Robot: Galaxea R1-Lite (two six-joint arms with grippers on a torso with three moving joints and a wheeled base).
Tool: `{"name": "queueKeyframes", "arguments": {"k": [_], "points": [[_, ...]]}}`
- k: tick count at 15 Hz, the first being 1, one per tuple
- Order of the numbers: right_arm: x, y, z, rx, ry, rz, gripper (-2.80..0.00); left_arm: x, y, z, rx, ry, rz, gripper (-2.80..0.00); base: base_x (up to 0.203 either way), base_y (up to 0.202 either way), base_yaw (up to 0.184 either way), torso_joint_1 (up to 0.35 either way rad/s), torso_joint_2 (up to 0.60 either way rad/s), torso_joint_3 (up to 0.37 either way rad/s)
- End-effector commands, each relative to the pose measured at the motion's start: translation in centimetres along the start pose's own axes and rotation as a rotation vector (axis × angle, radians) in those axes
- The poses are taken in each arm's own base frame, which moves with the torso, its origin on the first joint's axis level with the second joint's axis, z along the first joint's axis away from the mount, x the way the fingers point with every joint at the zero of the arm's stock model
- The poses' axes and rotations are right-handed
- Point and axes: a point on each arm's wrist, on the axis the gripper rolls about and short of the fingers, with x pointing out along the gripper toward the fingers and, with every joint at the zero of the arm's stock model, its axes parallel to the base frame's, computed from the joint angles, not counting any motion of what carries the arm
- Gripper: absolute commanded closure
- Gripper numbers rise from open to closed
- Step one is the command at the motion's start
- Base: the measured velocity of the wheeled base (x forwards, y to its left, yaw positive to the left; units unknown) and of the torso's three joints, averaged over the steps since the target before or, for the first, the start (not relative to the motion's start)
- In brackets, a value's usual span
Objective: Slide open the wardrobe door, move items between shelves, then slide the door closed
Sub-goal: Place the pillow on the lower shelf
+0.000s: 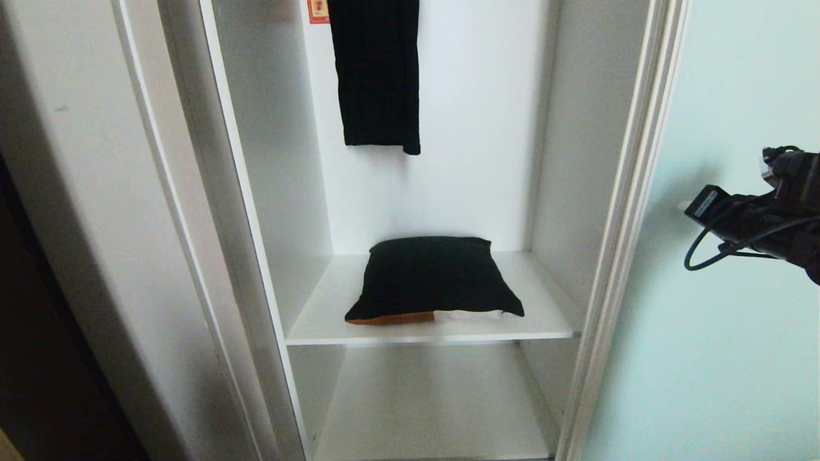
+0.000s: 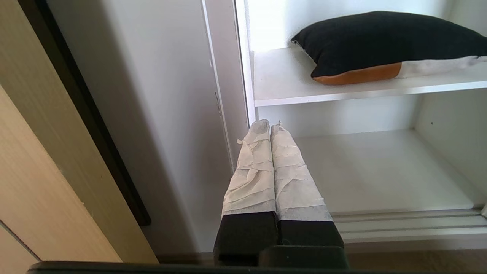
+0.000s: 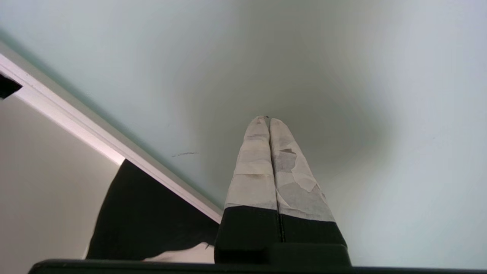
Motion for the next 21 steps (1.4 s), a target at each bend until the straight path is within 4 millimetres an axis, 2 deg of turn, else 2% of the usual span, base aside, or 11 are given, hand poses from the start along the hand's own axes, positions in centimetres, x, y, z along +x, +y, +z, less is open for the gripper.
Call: {"name": "queueKeyframes", "arguments": {"k": [1,3,6,17,19,21], "points": [[0.7,-1.1,-0.2,0.009,0.004,-0.023,0.0,0.0,0.0,0.0,-0.001,0.003,0.0,0.0,0.0,0.0,0.0,0.0,0.0,0.0],[0.5,-1.9,0.3,0.012,-0.003,-0.031,0.0,0.0,0.0,0.0,0.0,0.003,0.0,0.0,0.0,0.0,0.0,0.0,0.0,0.0],[-0.2,-1.7,1.0,0.01,-0.001,0.002,0.0,0.0,0.0,0.0,0.0,0.003,0.0,0.0,0.0,0.0,0.0,0.0,0.0,0.0],[-0.2,-1.9,0.5,0.01,0.012,-0.003,0.0,0.0,0.0,0.0,0.0,0.003,0.0,0.0,0.0,0.0,0.0,0.0,0.0,0.0],[-0.9,-1.9,0.6,0.008,0.01,-0.007,0.0,0.0,0.0,0.0,0.0,0.003,0.0,0.0,0.0,0.0,0.0,0.0,0.0,0.0],[-2.7,-1.5,1.2,0.001,-0.006,-0.003,0.0,0.0,0.0,0.0,0.0,0.003,0.0,0.0,0.0,0.0,0.0,0.0,0.0,0.0]]}}
